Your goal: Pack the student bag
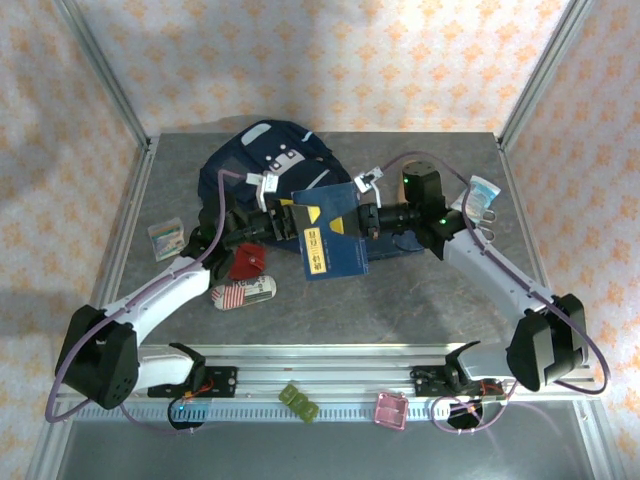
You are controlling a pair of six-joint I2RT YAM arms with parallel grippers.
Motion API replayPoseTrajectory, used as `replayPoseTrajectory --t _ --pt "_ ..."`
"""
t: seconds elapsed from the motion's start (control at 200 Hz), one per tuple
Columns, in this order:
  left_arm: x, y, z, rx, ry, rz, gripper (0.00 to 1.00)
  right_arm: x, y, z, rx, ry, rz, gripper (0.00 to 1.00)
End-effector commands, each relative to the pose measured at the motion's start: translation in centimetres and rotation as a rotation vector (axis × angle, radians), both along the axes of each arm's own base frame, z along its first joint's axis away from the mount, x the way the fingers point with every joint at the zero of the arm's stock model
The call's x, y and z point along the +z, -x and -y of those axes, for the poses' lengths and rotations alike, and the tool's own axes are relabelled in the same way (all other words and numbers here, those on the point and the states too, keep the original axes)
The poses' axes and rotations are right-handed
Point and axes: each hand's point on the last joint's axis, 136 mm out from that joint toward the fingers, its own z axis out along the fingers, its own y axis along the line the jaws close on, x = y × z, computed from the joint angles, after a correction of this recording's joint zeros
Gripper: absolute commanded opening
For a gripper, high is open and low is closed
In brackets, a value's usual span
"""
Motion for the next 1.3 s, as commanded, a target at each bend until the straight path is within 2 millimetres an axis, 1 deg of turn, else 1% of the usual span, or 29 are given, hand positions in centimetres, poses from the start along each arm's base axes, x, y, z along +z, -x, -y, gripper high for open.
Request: replayPoseTrajectory --t 0.0,0.08,0.095,0.145,0.17,0.2,0.24,0.26,0.33,0.37,0.486,0.531,0.571,0.621,0.756,0.816,0.871,0.916,0.941,1.011,1.036,1.056,1.071,1.121,1.141,1.146,1.151,1.226,1.296 --pt "1.3 1.4 1.1 -0.127 0.065 0.018 0.54 2.0 -0.4 -0.2 0.029 -0.045 0.077 0.01" --pt "2.1 2.1 1.4 -0.183 0.120 0.020 0.28 1.3 -1.5 -0.1 0.007 -0.032 0.037 0.01" --pt "2.3 2.1 1.4 -0.189 0.130 0.022 0.25 1.1 -1.7 -0.1 -0.001 -0.028 0.031 0.02" --pt "2.8 2.2 1.4 -0.200 0.152 0.023 0.07 0.6 -2.4 0.1 -0.021 -0.018 0.011 0.03" --pt "2.8 2.2 1.5 -0.202 0.157 0.021 0.00 0.4 -2.7 0.1 -0.029 -0.016 0.001 0.04" --pt "2.9 2.0 1.5 -0.194 0.162 0.020 0.00 0.2 -3.1 0.2 -0.042 -0.017 -0.008 0.10" --pt "2.7 1.3 1.3 -0.161 0.169 0.002 0.00 0.1 -3.6 0.4 -0.067 -0.016 -0.014 0.26" --pt "2.8 0.9 1.1 -0.139 0.175 -0.005 0.00 0.1 -3.8 0.5 -0.078 -0.019 -0.020 0.32" --pt "2.8 -1.0 -0.1 -0.026 0.213 -0.042 0.00 0.4 -4.0 0.7 -0.106 -0.039 -0.014 0.49" --pt "3.1 -1.9 -1.1 0.038 0.263 -0.049 0.00 0.4 -4.0 0.8 -0.119 -0.049 -0.015 0.56" --pt "5.1 -3.1 -3.4 0.150 0.413 -0.025 0.00 0.7 -3.3 1.0 -0.141 -0.125 -0.036 0.63" --pt "5.5 -3.5 -4.1 0.190 0.450 -0.015 0.00 0.9 -2.9 1.1 -0.160 -0.160 -0.035 0.69" --pt "5.7 -3.8 -4.6 0.218 0.478 -0.013 0.00 1.1 -2.5 1.1 -0.177 -0.196 -0.028 0.73" --pt "5.9 -4.0 -5.0 0.238 0.510 -0.011 0.00 1.7 -1.8 1.0 -0.188 -0.236 -0.017 0.74" --pt "6.0 -4.1 -5.5 0.271 0.568 -0.020 0.00 2.9 -1.8 1.3 -0.290 -0.319 0.002 0.78" --pt "6.0 -3.9 -5.2 0.275 0.577 -0.021 0.00 3.2 -2.2 1.1 -0.337 -0.339 0.000 0.77" --pt "6.1 -3.5 -4.2 0.252 0.572 -0.017 0.00 3.3 -2.5 0.7 -0.356 -0.350 -0.012 0.73" --pt "5.8 -3.5 -3.3 0.238 0.558 -0.031 0.00 3.4 -2.7 0.4 -0.362 -0.369 -0.025 0.67" --pt "5.7 -3.4 -3.0 0.233 0.556 -0.034 0.00 3.4 -2.9 0.3 -0.369 -0.375 -0.037 0.61" --pt "5.4 -3.1 -2.0 0.215 0.549 -0.041 0.00 3.1 -3.6 -0.1 -0.386 -0.382 -0.063 0.38" --pt "5.3 -3.1 -1.8 0.210 0.551 -0.047 0.01 3.0 -3.8 -0.2 -0.382 -0.381 -0.066 0.21" --pt "5.1 -3.1 -1.8 0.209 0.553 -0.052 0.05 2.9 -3.9 -0.3 -0.386 -0.377 -0.074 0.08" --pt "5.1 -3.1 -1.9 0.210 0.558 -0.055 0.09 2.7 -4.0 -0.3 -0.388 -0.372 -0.079 0.00" --pt "4.6 -3.2 -2.3 0.231 0.565 -0.065 0.28 2.5 -4.3 -0.3 -0.402 -0.357 -0.085 0.00" --pt "4.5 -3.2 -2.5 0.244 0.564 -0.066 0.35 2.4 -4.5 -0.2 -0.413 -0.350 -0.086 0.00" --pt "4.5 -3.3 -2.5 0.247 0.564 -0.064 0.35 2.3 -4.5 -0.2 -0.415 -0.348 -0.087 0.00" --pt "4.5 -3.3 -2.6 0.248 0.562 -0.063 0.37 2.3 -4.5 -0.2 -0.419 -0.346 -0.088 0.00" --pt "3.6 -3.7 -2.8 0.292 0.486 -0.059 0.50 2.0 -5.0 1.0 -0.471 -0.323 -0.078 0.00" --pt "1.6 -4.8 -2.7 0.361 0.325 -0.067 0.61 2.0 -5.4 3.0 -0.531 -0.317 -0.072 0.00"
